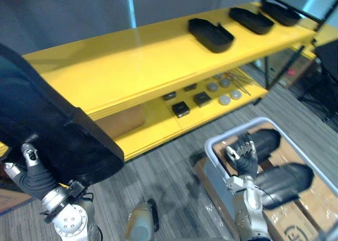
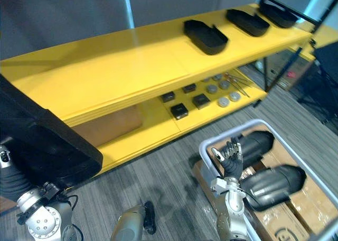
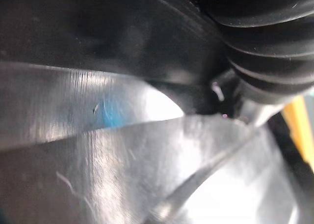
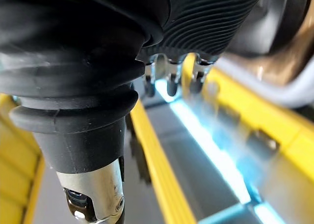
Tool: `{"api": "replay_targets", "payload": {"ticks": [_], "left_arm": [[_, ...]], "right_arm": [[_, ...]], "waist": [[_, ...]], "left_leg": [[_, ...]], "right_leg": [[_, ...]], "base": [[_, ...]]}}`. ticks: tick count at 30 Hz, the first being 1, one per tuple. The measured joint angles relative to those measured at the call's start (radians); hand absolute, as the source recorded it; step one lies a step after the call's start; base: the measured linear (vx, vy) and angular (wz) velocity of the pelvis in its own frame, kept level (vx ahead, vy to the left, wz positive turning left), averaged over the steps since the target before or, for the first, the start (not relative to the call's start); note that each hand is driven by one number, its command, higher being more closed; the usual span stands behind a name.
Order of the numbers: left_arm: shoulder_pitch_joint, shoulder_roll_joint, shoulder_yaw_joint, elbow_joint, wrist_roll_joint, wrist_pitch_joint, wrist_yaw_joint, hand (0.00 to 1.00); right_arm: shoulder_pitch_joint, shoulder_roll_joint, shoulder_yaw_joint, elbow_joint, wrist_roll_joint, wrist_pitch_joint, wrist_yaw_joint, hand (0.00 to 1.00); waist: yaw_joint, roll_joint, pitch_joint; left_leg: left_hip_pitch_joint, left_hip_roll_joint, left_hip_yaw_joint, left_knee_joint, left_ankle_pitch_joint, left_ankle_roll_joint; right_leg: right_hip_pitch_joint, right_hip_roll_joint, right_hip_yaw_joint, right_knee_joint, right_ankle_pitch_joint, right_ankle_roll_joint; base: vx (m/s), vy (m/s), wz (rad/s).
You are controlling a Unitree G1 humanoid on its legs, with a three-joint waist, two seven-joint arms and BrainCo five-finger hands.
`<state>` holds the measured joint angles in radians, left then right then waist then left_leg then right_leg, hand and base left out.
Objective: Walk over and take plastic housings, then place them on the shelf
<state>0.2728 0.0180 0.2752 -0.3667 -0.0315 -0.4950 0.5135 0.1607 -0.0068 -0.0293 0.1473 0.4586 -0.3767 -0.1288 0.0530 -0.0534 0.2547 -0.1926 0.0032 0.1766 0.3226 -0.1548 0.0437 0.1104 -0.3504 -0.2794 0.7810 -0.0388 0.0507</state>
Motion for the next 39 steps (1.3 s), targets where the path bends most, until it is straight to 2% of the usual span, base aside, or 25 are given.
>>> {"api": "replay_targets", "payload": {"ticks": [2,3,5,7,9,10,11,12,13,14,15,16,17,18,21,23,27,29,31,33,34,35,36,38,39], "left_arm": [[-0.02,0.019,-0.022,0.021,0.005,0.0,-0.012,1.0],[-0.02,0.017,-0.026,0.021,0.012,-0.003,-0.015,1.0],[-0.028,0.018,-0.035,0.026,0.011,-0.002,-0.011,1.0],[-0.065,0.03,-0.058,0.03,0.011,0.0,0.0,1.0],[-0.134,0.068,-0.094,0.054,0.014,0.018,0.016,1.0],[-0.146,0.074,-0.102,0.062,0.015,0.023,0.018,1.0],[-0.155,0.074,-0.108,0.064,0.021,0.037,0.022,1.0],[-0.153,0.075,-0.118,0.063,0.033,0.042,0.024,1.0],[-0.142,0.08,-0.13,0.059,0.04,0.051,0.024,1.0],[-0.128,0.078,-0.132,0.052,0.043,0.056,0.022,1.0],[-0.101,0.055,-0.142,0.051,0.043,0.062,0.007,1.0],[-0.093,0.047,-0.142,0.051,0.042,0.062,-0.002,1.0],[-0.091,0.03,-0.142,0.051,0.037,0.065,-0.026,1.0],[-0.095,0.019,-0.141,0.049,0.038,0.065,-0.048,1.0],[-0.107,0.015,-0.141,0.021,0.034,0.061,-0.116,1.0],[-0.134,0.03,-0.14,0.01,0.029,0.058,-0.152,1.0],[-0.218,0.146,-0.161,0.01,-0.02,0.06,-0.227,1.0],[-0.29,0.184,-0.189,0.028,-0.046,0.069,-0.246,1.0],[-0.367,0.205,-0.218,0.067,-0.051,0.107,-0.254,1.0],[-0.438,0.218,-0.222,0.116,-0.055,0.189,-0.254,1.0],[-0.455,0.219,-0.224,0.135,-0.067,0.208,-0.254,1.0],[-0.498,0.221,-0.232,0.183,-0.093,0.245,-0.254,1.0],[-0.52,0.223,-0.236,0.209,-0.11,0.267,-0.254,1.0],[-0.567,0.25,-0.254,0.295,-0.127,0.359,-0.251,1.0],[-0.57,0.256,-0.255,0.309,-0.127,0.38,-0.251,1.0]], "right_arm": [[0.04,0.014,-0.031,-0.049,0.007,-0.004,0.028,0.0],[0.06,0.014,-0.045,-0.079,0.023,-0.015,0.049,0.0],[0.061,0.012,-0.073,-0.098,0.039,-0.018,0.084,0.0],[0.055,0.011,-0.104,-0.101,0.04,-0.018,0.107,0.0],[0.057,0.011,-0.13,-0.109,0.041,-0.017,0.111,0.0],[0.059,0.011,-0.137,-0.117,0.041,-0.016,0.11,0.0],[0.063,0.011,-0.146,-0.141,0.041,-0.016,0.107,0.0],[0.062,0.011,-0.145,-0.15,0.041,-0.016,0.106,0.0],[0.063,0.011,-0.141,-0.173,0.04,-0.015,0.103,0.0],[0.058,0.003,-0.138,-0.188,0.037,-0.016,0.094,0.0],[0.035,-0.032,-0.139,-0.191,0.025,-0.015,0.067,0.0],[0.023,-0.042,-0.142,-0.195,0.016,-0.014,0.058,0.0],[0.012,-0.063,-0.157,-0.212,-0.007,-0.013,0.038,0.0],[0.01,-0.074,-0.174,-0.221,-0.023,-0.013,0.024,0.0],[0.005,-0.093,-0.225,-0.252,-0.096,-0.013,-0.036,0.0],[0.005,-0.102,-0.248,-0.288,-0.127,-0.013,-0.056,0.0],[0.003,-0.11,-0.285,-0.376,-0.16,-0.013,-0.071,0.0],[0.001,-0.121,-0.307,-0.382,-0.158,-0.013,-0.072,0.0],[-0.001,-0.136,-0.312,-0.384,-0.158,-0.01,-0.072,0.0],[-0.001,-0.15,-0.313,-0.423,-0.158,-0.007,-0.061,0.0],[0.003,-0.151,-0.314,-0.433,-0.158,-0.007,-0.054,0.0],[0.018,-0.151,-0.316,-0.452,-0.158,-0.007,-0.041,0.0],[0.026,-0.15,-0.315,-0.455,-0.158,-0.007,-0.034,0.0],[0.054,-0.143,-0.31,-0.462,-0.157,-0.007,0.033,0.0],[0.057,-0.143,-0.307,-0.465,-0.156,-0.008,0.054,0.0]], "waist": [[-0.025,-0.012,-0.006],[-0.039,-0.016,-0.009],[-0.041,-0.016,-0.009],[-0.042,0.003,-0.002],[-0.069,0.007,0.0],[-0.075,0.006,-0.001],[-0.081,0.001,-0.005],[-0.082,-0.006,-0.009],[-0.081,-0.027,-0.022],[-0.08,-0.034,-0.034],[-0.062,0.002,-0.05],[-0.061,0.012,-0.055],[-0.069,0.038,-0.061],[-0.071,0.053,-0.067],[-0.073,0.079,-0.078],[-0.083,0.083,-0.079],[-0.126,0.082,-0.079],[-0.131,0.084,-0.078],[-0.159,0.089,-0.074],[-0.182,0.11,-0.064],[-0.193,0.114,-0.064],[-0.22,0.12,-0.059],[-0.23,0.12,-0.055],[-0.254,0.109,-0.046],[-0.26,0.108,-0.045]], "left_leg": [[0.064,-0.037,-0.049,-0.107,0.031,0.036],[0.097,-0.054,-0.058,-0.151,0.063,0.041],[0.126,-0.074,-0.075,-0.164,0.057,0.04],[0.144,-0.065,-0.111,-0.147,0.045,0.022],[0.178,-0.06,-0.158,-0.131,0.034,0.004],[0.193,-0.06,-0.171,-0.13,0.029,-0.005],[0.213,-0.054,-0.175,-0.119,0.012,-0.031],[0.218,-0.051,-0.172,-0.105,0.001,-0.047],[0.22,-0.049,-0.166,-0.065,-0.036,-0.076],[0.222,-0.043,-0.168,-0.032,-0.079,-0.084],[0.219,0.01,-0.163,-0.001,-0.118,-0.106],[0.216,0.021,-0.162,0.002,-0.123,-0.113],[0.209,0.037,-0.162,-0.003,-0.123,-0.113],[0.213,0.048,-0.154,-0.015,-0.122,-0.114],[0.261,0.061,-0.106,-0.065,-0.115,-0.123],[0.28,0.056,-0.078,-0.078,-0.115,-0.123],[0.3,0.038,-0.026,-0.09,-0.115,-0.123],[0.298,0.032,-0.004,-0.087,-0.115,-0.123],[0.308,0.022,0.003,-0.087,-0.116,-0.121],[0.334,0.021,0.057,-0.094,-0.131,-0.095],[0.334,0.02,0.063,-0.097,-0.134,-0.089],[0.335,0.014,0.078,-0.108,-0.139,-0.08],[0.334,0.012,0.084,-0.108,-0.142,-0.074],[0.337,0.01,0.117,-0.104,-0.143,-0.072],[0.337,0.01,0.122,-0.104,-0.143,-0.072]], "right_leg": [[-0.085,0.101,0.084,0.084,-0.13,0.034],[-0.135,0.131,0.088,0.077,-0.178,0.033],[-0.218,0.145,0.09,0.009,-0.22,0.013],[-0.286,0.183,0.121,-0.1,-0.225,0.005],[-0.32,0.217,0.24,-0.233,-0.21,0.027],[-0.318,0.219,0.26,-0.259,-0.202,0.038],[-0.312,0.218,0.281,-0.311,-0.178,0.051],[-0.306,0.216,0.28,-0.348,-0.147,0.046],[-0.278,0.214,0.279,-0.448,0.001,0.026],[-0.254,0.215,0.274,-0.483,0.031,0.045],[-0.207,0.263,0.269,-0.567,0.024,0.045],[-0.196,0.271,0.265,-0.594,0.025,0.044],[-0.183,0.287,0.251,-0.629,0.033,0.032],[-0.183,0.297,0.251,-0.636,0.034,0.031],[-0.174,0.314,0.268,-0.641,0.031,0.028],[-0.175,0.315,0.291,-0.645,0.031,0.027],[-0.194,0.315,0.349,-0.649,0.034,0.032],[-0.214,0.319,0.379,-0.64,0.037,0.037],[-0.22,0.321,0.404,-0.628,0.04,0.04],[-0.243,0.338,0.478,-0.603,0.044,0.047],[-0.252,0.341,0.49,-0.598,0.046,0.049],[-0.268,0.343,0.505,-0.586,0.048,0.053],[-0.276,0.347,0.513,-0.579,0.049,0.054],[-0.292,0.351,0.539,-0.571,0.051,0.055],[-0.295,0.351,0.539,-0.57,0.051,0.054]], "base": [[0.28,0.074,1.67],[0.24,0.046,1.29],[0.3,0.03,0.73],[0.32,0.009,0.59],[0.3,-0.064,0.82],[0.31,-0.134,0.77],[0.26,-0.136,0.5],[0.39,-0.248,0.48],[0.32,-0.245,0.31],[0.39,-0.31,0.03],[0.31,-0.258,-0.19],[0.33,-0.261,-0.18],[0.23,-0.177,0.02],[0.16,-0.106,0.02],[0.14,-0.068,-0.3],[0.06,0.017,-0.44],[0.0,0.04,-0.47],[-0.04,0.015,-0.47],[-0.04,0.016,-0.47],[-0.05,0.047,-0.87],[-0.08,0.041,-0.73],[-0.09,0.029,-0.38],[-0.09,0.019,-0.45],[-0.1,0.018,-0.43],[-0.12,-0.002,-0.34]]}}
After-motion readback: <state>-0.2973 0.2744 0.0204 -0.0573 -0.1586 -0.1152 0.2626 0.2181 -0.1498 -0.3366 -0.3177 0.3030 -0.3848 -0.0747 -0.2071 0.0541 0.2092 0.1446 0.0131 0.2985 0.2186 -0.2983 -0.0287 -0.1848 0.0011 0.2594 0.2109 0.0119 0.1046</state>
